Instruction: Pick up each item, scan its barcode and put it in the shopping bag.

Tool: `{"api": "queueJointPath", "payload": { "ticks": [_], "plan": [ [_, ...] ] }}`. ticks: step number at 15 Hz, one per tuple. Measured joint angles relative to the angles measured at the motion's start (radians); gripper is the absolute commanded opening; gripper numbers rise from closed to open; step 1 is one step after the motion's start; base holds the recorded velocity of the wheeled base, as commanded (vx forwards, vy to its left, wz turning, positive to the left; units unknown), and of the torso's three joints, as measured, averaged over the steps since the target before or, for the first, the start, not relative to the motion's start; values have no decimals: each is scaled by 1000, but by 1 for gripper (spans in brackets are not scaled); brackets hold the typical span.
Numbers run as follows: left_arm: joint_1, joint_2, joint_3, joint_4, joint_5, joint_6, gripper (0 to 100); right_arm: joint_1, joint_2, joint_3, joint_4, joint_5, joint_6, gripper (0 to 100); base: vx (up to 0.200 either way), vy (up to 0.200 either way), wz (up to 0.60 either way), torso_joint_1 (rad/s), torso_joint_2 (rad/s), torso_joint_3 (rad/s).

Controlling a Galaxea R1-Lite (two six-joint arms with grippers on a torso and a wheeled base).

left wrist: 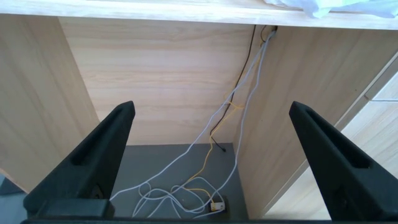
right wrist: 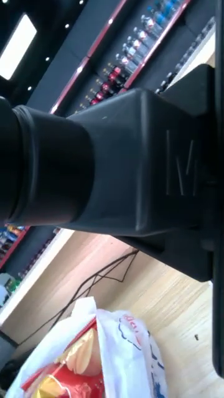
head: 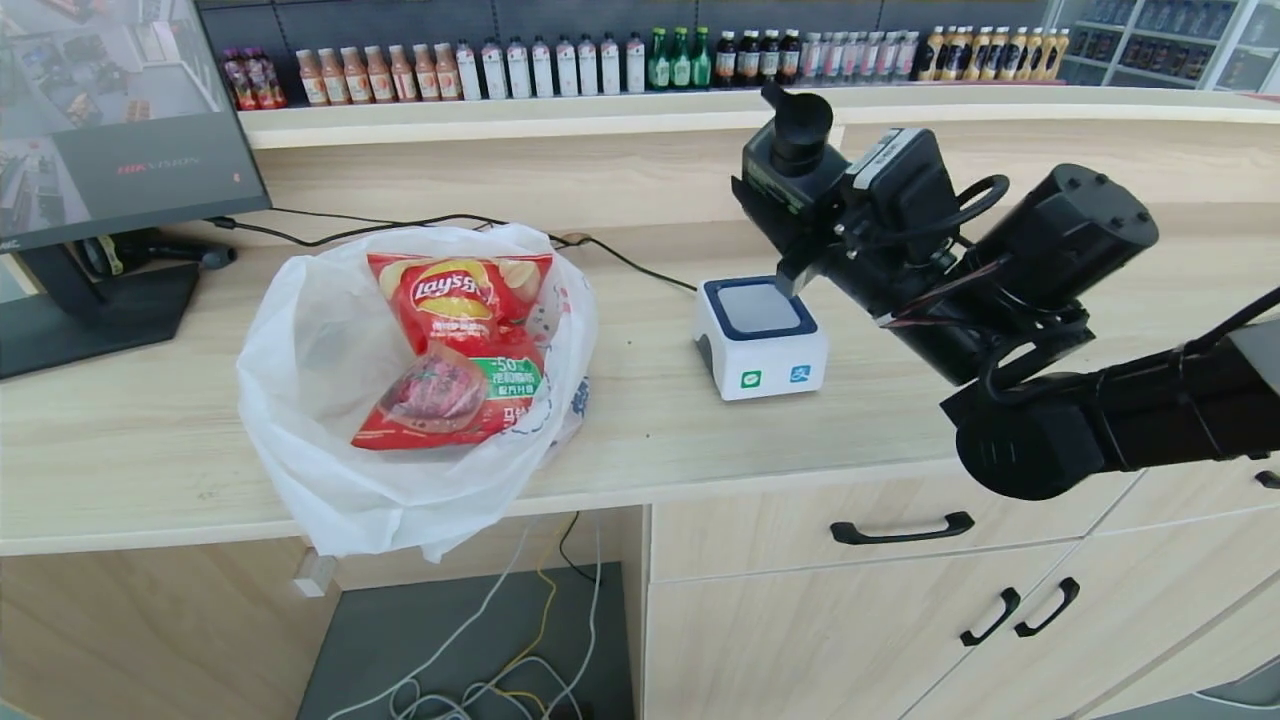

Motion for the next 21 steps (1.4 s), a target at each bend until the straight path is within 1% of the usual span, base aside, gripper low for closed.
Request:
{"api": "queueJointPath", "payload": {
  "ticks": [2,3,4,6,7,21],
  "plan": [
    [0,0,0,0,0,0,100,-41,9,2,1,45,-69,0,0,0,0,0,0,0],
    [0,0,0,0,0,0,100,-49,13,4,1,69,-79,0,0,0,0,0,0,0],
    [0,0,0,0,0,0,100,-50,16,4,1,85,-86,0,0,0,0,0,0,0],
    [-1,0,0,0,0,0,100,-53,29,8,0,185,-144,0,0,0,0,0,0,0],
    [0,0,0,0,0,0,100,-54,36,17,0,198,-158,0,0,0,0,0,0,0],
    [-1,0,0,0,0,0,100,-57,84,36,0,204,-173,0,0,0,0,0,0,0]
  ]
}}
